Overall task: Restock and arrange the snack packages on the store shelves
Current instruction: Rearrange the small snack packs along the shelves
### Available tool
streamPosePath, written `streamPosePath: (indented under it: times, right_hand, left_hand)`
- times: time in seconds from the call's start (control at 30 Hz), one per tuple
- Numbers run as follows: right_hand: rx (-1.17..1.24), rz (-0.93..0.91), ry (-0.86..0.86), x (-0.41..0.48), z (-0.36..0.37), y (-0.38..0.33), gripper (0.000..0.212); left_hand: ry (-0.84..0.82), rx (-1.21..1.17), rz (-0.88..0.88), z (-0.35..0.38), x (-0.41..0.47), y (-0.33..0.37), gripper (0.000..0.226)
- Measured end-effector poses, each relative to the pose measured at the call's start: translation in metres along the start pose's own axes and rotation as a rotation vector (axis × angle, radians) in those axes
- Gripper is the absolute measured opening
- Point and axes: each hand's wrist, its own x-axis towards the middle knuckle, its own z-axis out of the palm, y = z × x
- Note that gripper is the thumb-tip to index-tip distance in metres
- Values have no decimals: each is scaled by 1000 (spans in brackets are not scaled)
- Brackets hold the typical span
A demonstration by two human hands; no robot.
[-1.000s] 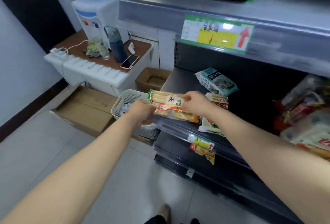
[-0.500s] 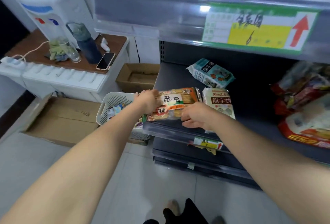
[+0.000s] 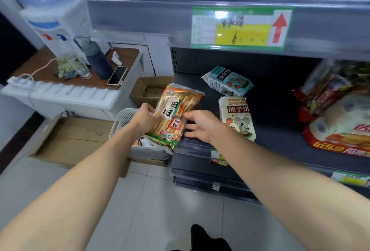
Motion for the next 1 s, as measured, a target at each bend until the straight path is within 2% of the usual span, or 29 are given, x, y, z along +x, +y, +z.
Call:
streamPosePath:
  times: [0.1, 0.33, 0.47, 0.57, 0.7, 0.77, 0.9, 1.0]
  right_hand:
    - [50, -85, 9, -16, -5, 0, 9]
    - [-88, -202, 113, -85, -78, 10, 16]
    - [-77, -254, 187, -147, -162, 22, 20]
    - [-38, -296, 276, -197, -232, 31, 26]
    - [25, -371, 442, -262, -325, 48, 30]
    - [78, -406, 520, -295, -369, 56, 26]
    - [95, -491, 705, -348, -448, 67, 29]
    - [113, -535, 791, -370, -494, 68, 31]
  left_hand:
    - [6, -227, -8, -1, -30, 11, 52]
    - [-117, -271, 107, 39, -124, 65, 32]
    - [-204, -193, 177, 102, -174, 102, 36]
    - [-305, -140, 258, 161, -211, 135, 29]
    - [-436, -146, 308, 243, -265, 187, 27]
    - [-508, -141, 353, 283, -292, 215, 26]
    - [-546, -49, 457, 356, -334, 264, 32]
    - [-575, -38, 525, 397, -357, 298, 15]
